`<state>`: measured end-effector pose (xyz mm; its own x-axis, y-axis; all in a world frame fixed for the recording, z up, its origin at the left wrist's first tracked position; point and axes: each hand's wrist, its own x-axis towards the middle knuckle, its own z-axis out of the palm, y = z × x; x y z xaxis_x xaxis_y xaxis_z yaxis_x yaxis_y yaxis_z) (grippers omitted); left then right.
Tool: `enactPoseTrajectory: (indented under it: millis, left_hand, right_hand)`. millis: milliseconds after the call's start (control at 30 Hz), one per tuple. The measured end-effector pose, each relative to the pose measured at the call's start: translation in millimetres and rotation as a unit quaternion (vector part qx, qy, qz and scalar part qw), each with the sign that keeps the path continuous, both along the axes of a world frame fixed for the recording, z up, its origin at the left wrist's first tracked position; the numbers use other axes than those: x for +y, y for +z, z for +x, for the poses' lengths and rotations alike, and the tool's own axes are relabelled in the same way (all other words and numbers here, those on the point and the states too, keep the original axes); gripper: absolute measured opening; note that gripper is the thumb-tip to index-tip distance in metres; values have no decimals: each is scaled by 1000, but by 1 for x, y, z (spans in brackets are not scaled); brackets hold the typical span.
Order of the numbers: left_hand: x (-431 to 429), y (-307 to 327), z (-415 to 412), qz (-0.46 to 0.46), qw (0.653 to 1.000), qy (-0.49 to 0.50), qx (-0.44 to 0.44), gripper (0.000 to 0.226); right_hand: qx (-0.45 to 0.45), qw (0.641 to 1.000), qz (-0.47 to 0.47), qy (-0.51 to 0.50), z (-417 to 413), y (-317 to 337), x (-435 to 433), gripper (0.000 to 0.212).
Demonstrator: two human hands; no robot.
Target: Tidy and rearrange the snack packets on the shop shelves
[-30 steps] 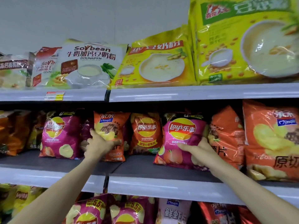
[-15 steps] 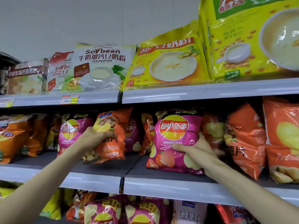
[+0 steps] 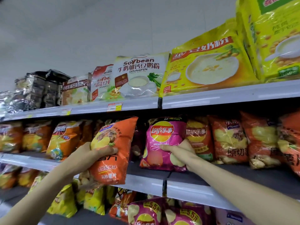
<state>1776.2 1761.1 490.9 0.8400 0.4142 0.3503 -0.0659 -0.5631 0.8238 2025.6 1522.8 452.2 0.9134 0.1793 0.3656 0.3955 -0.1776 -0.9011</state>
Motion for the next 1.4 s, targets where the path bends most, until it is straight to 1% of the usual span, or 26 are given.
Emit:
enactPoseTrajectory:
  millis: [67,133,167,267,300,400,500,533,567,667,733,767,833,867,900,967,1000,1033,1100,1133,1167,1200,1267,1300,1400]
  left_hand:
    - [9,-8,-10,4,1000,20,-11,34]
    - [16,-16,-20,-5,999,38,-20,31]
    - [18,-20,-25,-11,999,41,-22,39]
    - [25,-29,-30,5,998,63,-14,88]
    - [24,-32,-31,14,998,66,-9,94]
    - [10,-35,-27,32,997,75,-3,90]
    - [-3,-34,-17,51,995,91,11,98]
    - [-9,-32,-12,52,995,89,15,98]
    - [-16,-29,-8,55,995,86,16,92]
    - [-43,-15,7,65,996,51,19,72]
    - [-58,-6,22,73,997,14,31,68]
    - [-65,-3,31,80,996,0,45,74]
    - [-83,4,51,90,994,-19,64,95]
    - [-93,6,61,100,992,-29,68,101]
    - [-103,8,71,109,991,-38,69,104]
    - [-128,10,93,123,989,-42,74,109]
    - [-137,9,101,122,989,-45,70,110]
    - [-147,9,109,123,989,-55,66,112]
    - [-174,6,127,126,988,-72,57,120]
    - [-186,6,133,134,987,-71,56,124]
    - [-199,4,139,142,986,-68,51,127]
    - [-211,4,144,143,986,-68,43,128]
    - [-232,4,152,134,986,-93,24,121]
    - [-241,4,156,124,986,-112,13,117]
    - [-264,7,153,79,985,-152,-23,97]
  right_hand:
    - [-20,999,-23,-21,-1,4,16,114]
    - [-40,998,-34,-40,1,7,28,118]
    - [-50,997,-39,-43,0,8,33,120]
    - [-66,995,-64,-38,4,4,45,117]
    - [-61,995,-75,-35,6,3,47,118]
    - [-43,994,-100,-23,7,3,47,122]
    - [-28,991,-129,-13,-2,10,37,121]
    - [-22,990,-136,-13,-5,11,32,121]
    - [-22,990,-139,-13,-10,11,25,120]
    - [-43,994,-103,-9,-30,10,-2,104]
    - [-57,996,-75,10,-48,6,-23,96]
    - [-61,996,-63,21,-61,4,-34,96]
    - [-57,996,-41,57,-85,3,-59,103]
    - [-50,996,-35,71,-95,3,-72,105]
    - [-46,994,-34,93,-104,2,-84,101]
    - [-28,988,-38,146,-119,1,-109,76]
    - [-20,986,-47,158,-123,2,-113,70]
    - [-23,986,-53,153,-123,1,-118,76]
    - [-42,992,-51,104,-113,-3,-135,107]
    - [-49,993,-56,91,-109,-4,-144,111]
    - [-53,992,-69,91,-108,-4,-153,103]
    - [-58,990,-81,95,-108,-3,-162,90]
    - [-71,990,-104,56,-105,-1,-184,66]
    - [-85,990,-110,28,-102,2,-192,61]
    - [-117,984,-129,-47,-89,8,-213,65]
